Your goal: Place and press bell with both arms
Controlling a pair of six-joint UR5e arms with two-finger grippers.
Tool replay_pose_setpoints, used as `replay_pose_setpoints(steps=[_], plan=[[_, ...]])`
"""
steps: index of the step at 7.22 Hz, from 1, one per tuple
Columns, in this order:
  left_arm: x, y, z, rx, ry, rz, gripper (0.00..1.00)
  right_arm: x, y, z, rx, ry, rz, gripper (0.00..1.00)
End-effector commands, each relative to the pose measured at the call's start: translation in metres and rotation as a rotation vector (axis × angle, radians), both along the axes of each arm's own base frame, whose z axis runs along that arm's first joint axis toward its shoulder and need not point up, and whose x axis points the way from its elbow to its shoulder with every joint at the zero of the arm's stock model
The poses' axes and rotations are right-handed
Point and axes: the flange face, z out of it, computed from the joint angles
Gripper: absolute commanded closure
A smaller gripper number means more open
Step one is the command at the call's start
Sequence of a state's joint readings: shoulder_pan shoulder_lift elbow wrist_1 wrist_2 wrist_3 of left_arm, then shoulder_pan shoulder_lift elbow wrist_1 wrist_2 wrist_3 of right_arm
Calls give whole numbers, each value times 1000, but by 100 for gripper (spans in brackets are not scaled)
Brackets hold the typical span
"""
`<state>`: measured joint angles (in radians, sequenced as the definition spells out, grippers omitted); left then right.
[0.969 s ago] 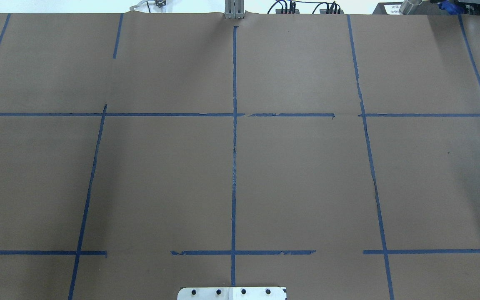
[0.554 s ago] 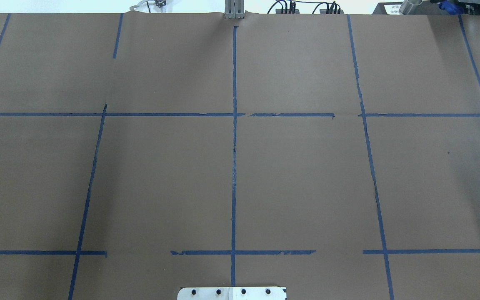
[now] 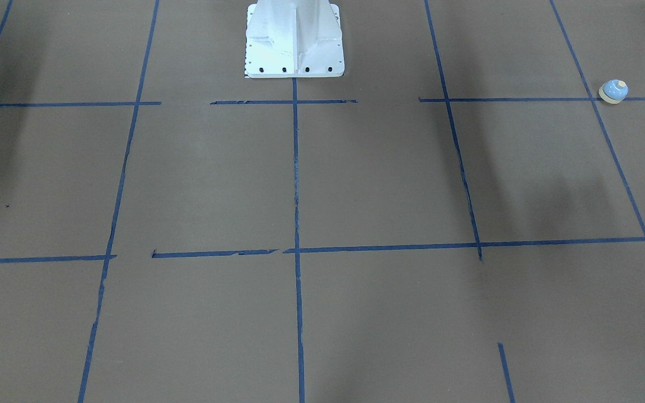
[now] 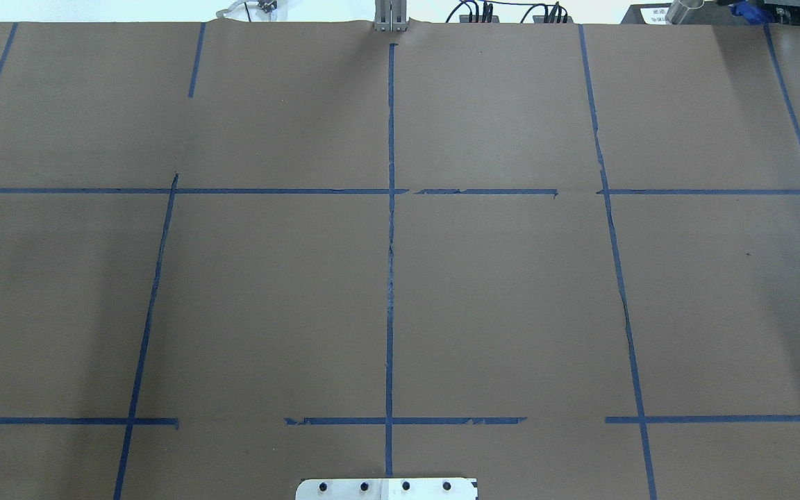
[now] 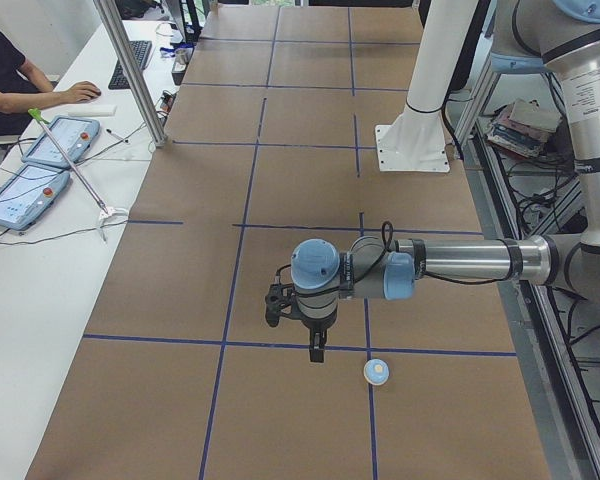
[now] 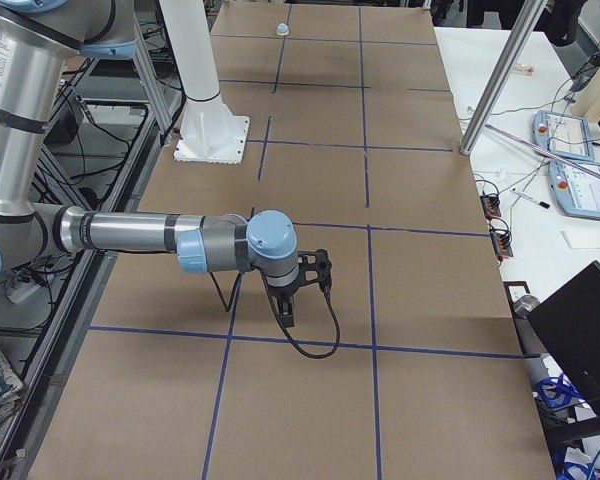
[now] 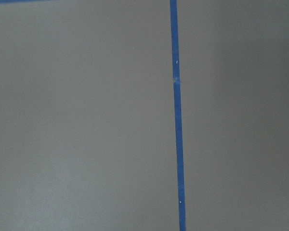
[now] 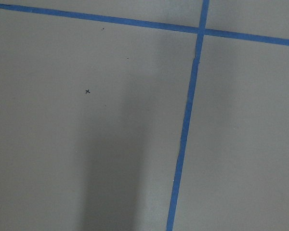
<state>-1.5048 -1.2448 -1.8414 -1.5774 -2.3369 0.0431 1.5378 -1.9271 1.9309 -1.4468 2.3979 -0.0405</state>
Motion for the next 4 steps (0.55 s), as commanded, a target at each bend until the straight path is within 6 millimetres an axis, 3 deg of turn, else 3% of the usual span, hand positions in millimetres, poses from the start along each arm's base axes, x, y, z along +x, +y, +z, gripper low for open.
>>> replay_pose_setpoints(steps=[1, 2, 4], plan=[[40, 5, 26, -17, 0, 110, 0, -4, 0, 2, -3, 2, -12, 0], [55, 7, 51, -4, -1, 136, 0, -7, -1, 1, 0, 2, -19, 0], [106, 18, 80, -38, -10, 175, 0, -7, -1, 0, 10, 4, -25, 0]])
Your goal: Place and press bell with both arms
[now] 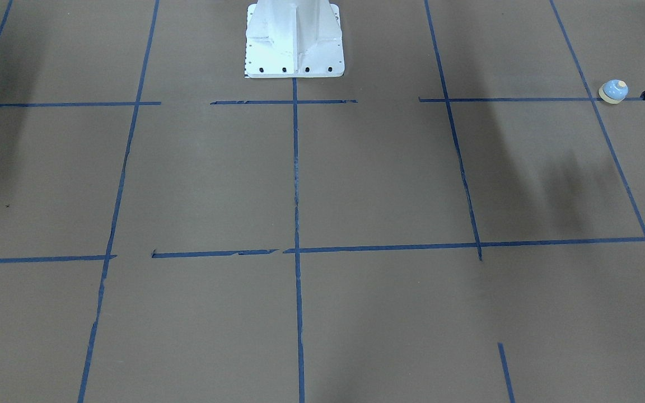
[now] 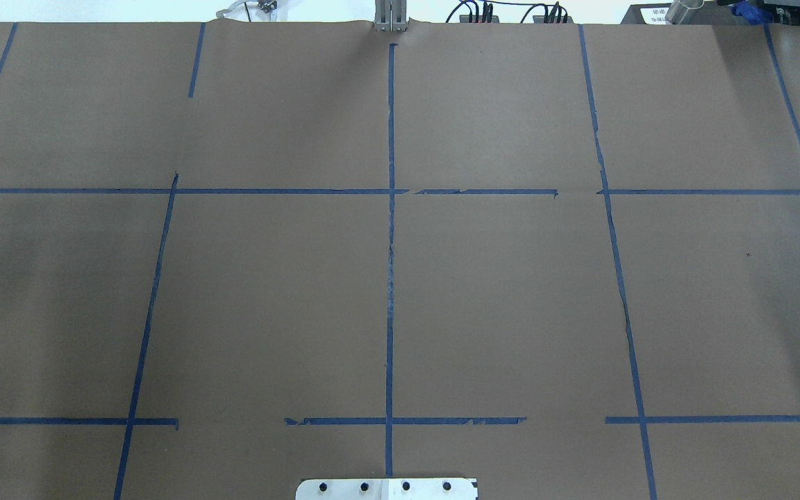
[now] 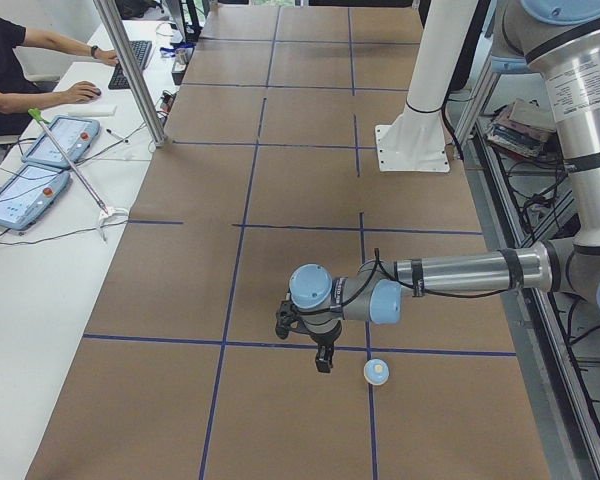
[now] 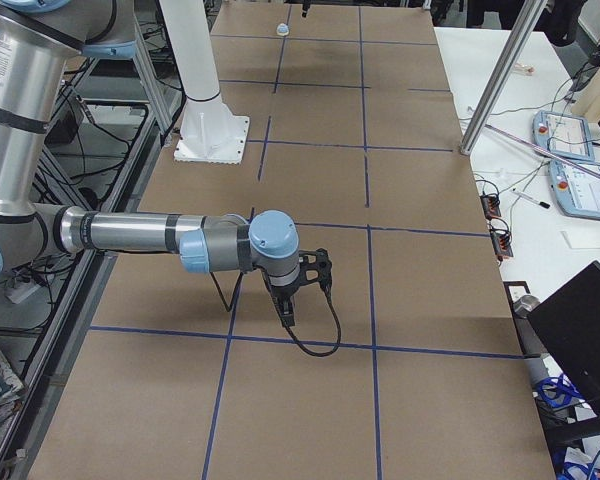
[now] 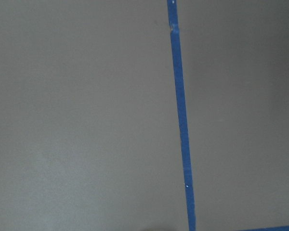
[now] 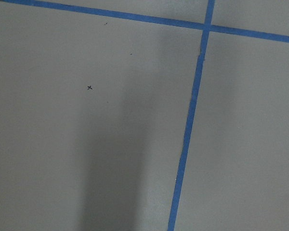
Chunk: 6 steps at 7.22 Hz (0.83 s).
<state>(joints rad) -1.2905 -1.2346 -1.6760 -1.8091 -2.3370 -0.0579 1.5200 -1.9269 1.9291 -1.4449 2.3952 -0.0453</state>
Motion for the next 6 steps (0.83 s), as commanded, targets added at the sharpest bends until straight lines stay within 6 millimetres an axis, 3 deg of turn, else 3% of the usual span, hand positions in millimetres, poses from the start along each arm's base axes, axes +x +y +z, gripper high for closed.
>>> replay_pose_setpoints(steps=[1, 3, 6], plan=[[40, 24, 33, -33, -11, 71, 0, -2, -2, -2, 11, 1, -8, 0], [33, 58, 53, -47, -18, 97, 0, -3, -5, -4, 16, 3, -11, 0], [55, 72, 66, -42, -16, 185, 0, -4, -6, -7, 24, 3, -16, 0]])
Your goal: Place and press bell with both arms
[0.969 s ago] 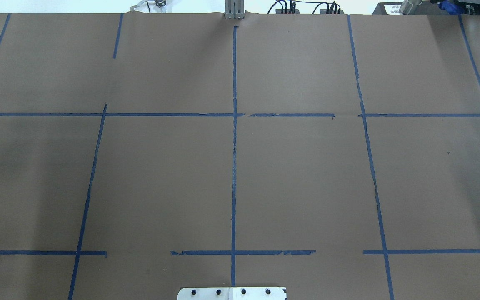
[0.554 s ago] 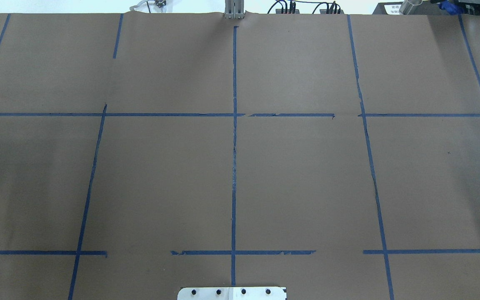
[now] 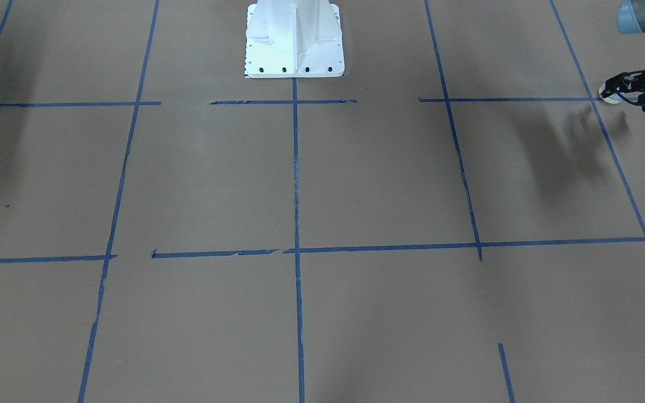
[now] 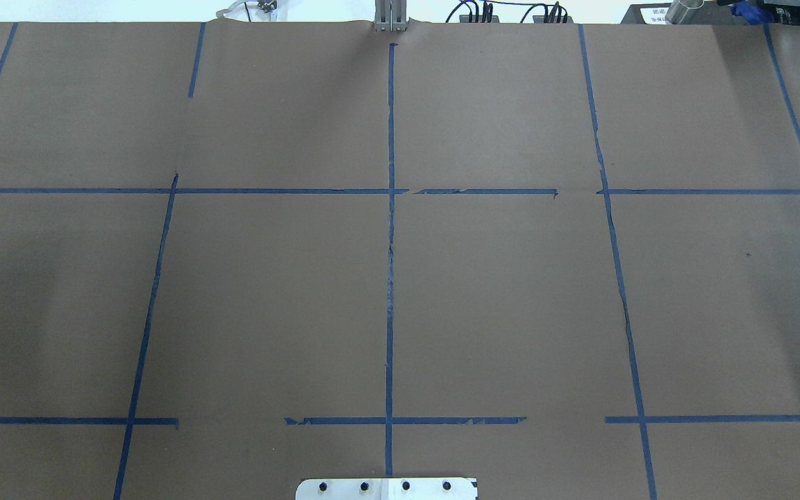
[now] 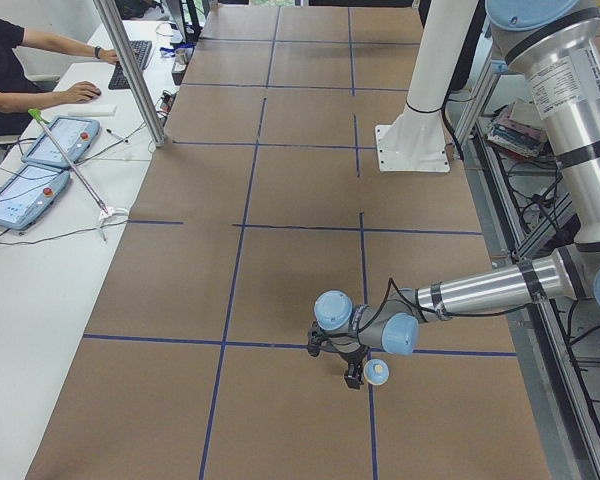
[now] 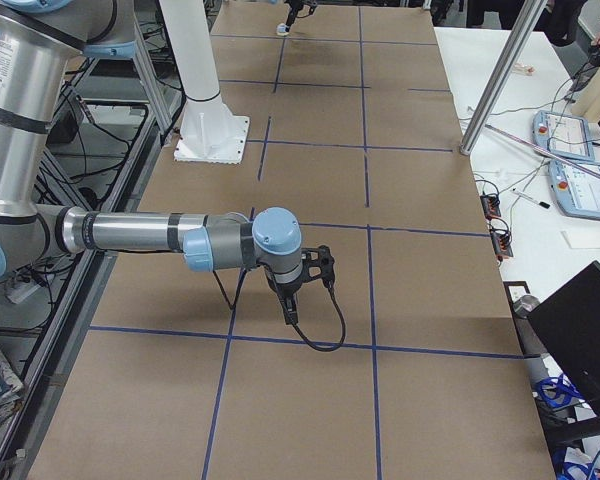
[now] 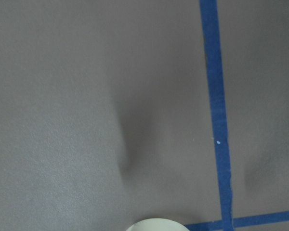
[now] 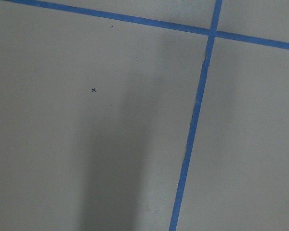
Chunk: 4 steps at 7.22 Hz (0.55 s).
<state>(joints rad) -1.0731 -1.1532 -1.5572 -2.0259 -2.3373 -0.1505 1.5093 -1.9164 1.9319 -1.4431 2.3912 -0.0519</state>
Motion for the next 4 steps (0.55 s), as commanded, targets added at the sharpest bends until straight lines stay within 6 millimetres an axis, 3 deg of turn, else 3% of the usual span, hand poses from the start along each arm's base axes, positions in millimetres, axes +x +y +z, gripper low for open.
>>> replay_pose_setpoints(steps=[1, 2, 4], plan=[[8, 12, 12, 1, 1, 43, 0, -1, -1, -2, 6, -1, -2, 0], [1, 22, 19, -5, -4, 41, 0, -1, -1, -3, 7, -1, -2, 0], [1, 25, 23, -16, -7, 42, 0, -1, 0, -8, 14, -1, -1, 0]])
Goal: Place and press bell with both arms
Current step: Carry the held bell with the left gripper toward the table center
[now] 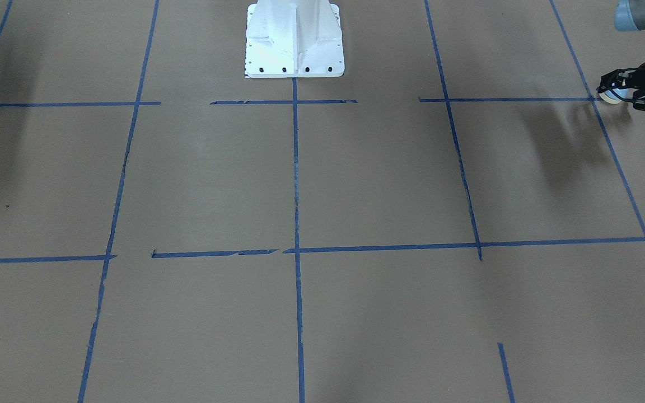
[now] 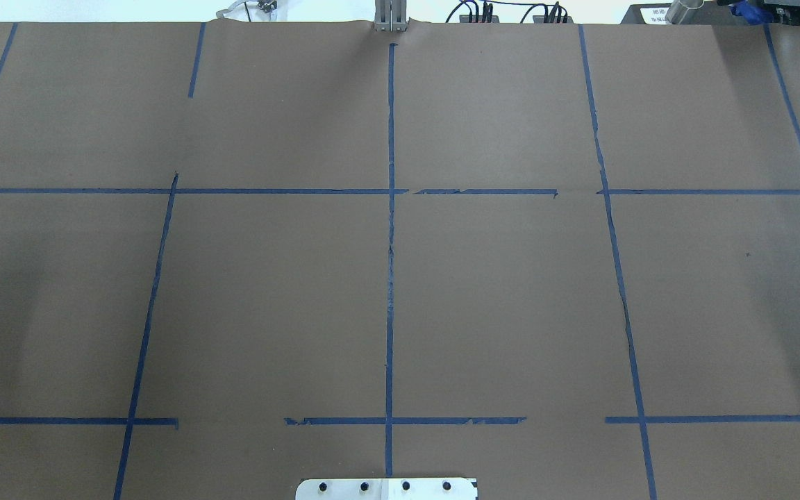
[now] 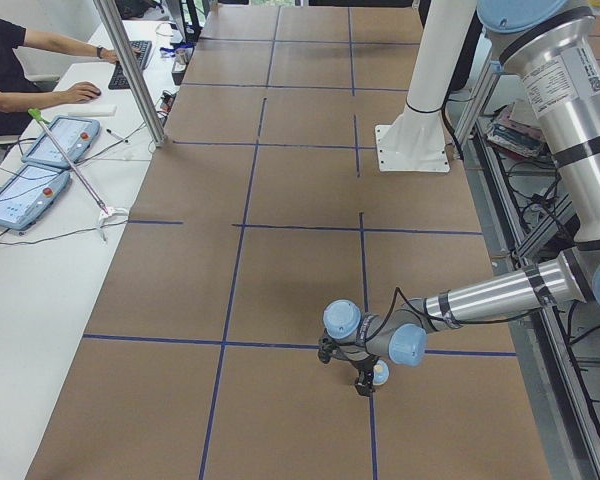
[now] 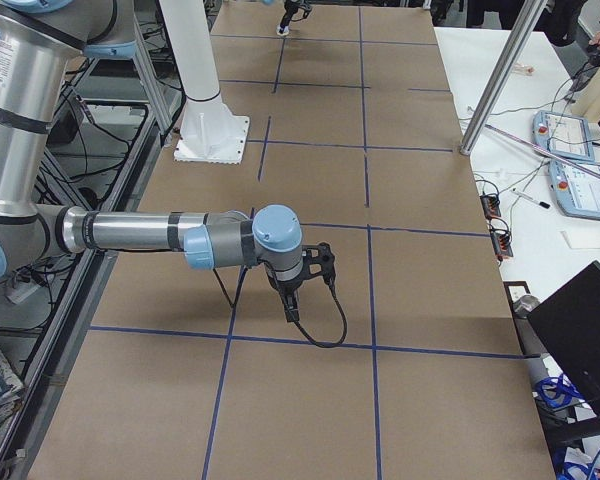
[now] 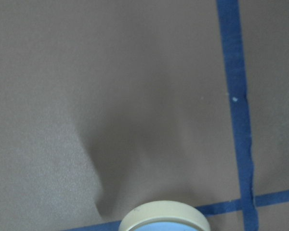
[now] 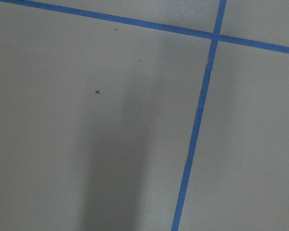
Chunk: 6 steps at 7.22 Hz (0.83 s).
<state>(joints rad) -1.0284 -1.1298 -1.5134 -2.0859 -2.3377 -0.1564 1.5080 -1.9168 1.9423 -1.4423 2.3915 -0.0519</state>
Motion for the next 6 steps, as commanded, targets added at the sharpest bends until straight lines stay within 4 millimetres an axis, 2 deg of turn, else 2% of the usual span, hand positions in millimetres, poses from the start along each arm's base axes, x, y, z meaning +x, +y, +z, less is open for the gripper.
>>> replay_pose_setpoints(steps=[1, 5, 6], plan=[[0, 2, 2, -4, -1, 3, 0, 0, 0, -3, 4, 0, 0, 0], [7, 4, -1, -20, 31, 20, 2, 0, 0, -3, 3, 0, 1, 0], [7, 4, -1, -21, 32, 21, 8, 0, 0, -3, 3, 0, 1, 0]])
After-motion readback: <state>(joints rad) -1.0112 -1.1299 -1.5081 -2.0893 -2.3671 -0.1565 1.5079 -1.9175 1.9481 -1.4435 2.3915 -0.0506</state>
